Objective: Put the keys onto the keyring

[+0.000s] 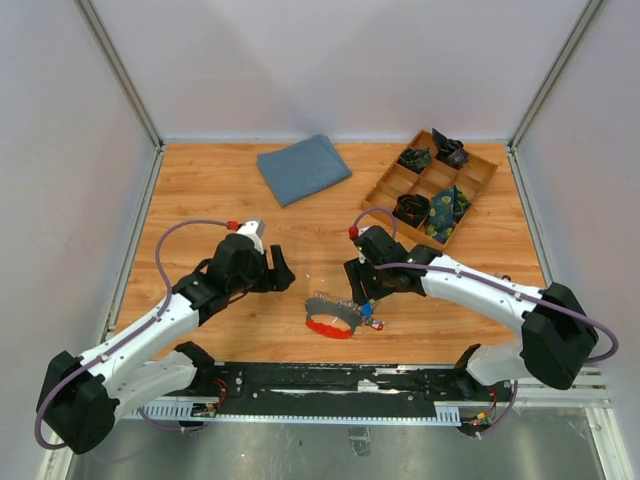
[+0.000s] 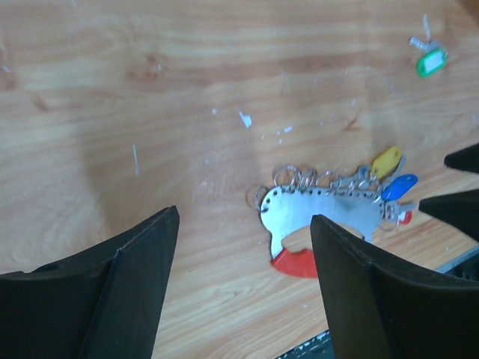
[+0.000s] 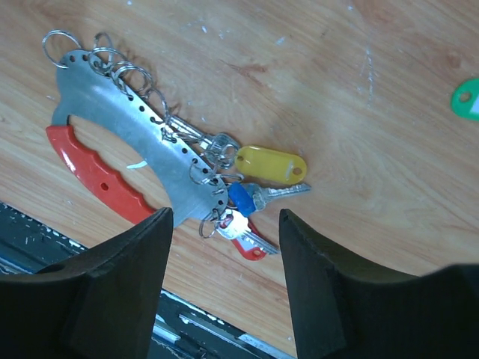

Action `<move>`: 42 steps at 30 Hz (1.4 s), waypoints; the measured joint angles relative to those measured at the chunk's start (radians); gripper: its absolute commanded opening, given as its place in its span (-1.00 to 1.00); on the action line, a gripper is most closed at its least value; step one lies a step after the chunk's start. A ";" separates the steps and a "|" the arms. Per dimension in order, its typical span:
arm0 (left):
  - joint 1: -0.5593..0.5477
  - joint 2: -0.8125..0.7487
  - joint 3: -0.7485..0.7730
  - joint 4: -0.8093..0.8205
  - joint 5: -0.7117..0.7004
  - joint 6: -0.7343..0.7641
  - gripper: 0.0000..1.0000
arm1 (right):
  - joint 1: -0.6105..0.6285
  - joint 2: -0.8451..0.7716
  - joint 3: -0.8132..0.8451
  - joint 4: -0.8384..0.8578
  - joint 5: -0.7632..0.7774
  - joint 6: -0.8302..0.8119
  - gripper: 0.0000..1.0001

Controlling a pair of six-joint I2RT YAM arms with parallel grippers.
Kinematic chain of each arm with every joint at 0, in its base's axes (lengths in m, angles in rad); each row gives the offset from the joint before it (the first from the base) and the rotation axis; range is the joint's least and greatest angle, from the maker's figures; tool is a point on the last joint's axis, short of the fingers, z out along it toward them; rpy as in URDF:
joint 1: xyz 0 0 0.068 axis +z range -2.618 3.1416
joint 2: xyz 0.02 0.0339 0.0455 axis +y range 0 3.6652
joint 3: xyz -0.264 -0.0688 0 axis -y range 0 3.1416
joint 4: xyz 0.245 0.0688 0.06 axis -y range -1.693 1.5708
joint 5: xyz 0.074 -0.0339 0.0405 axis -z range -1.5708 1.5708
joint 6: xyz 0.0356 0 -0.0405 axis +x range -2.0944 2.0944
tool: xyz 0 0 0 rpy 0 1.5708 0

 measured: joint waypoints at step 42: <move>-0.104 0.188 -0.250 0.380 0.066 -0.270 -0.17 | -0.136 -0.167 0.013 0.014 -0.039 -0.004 0.09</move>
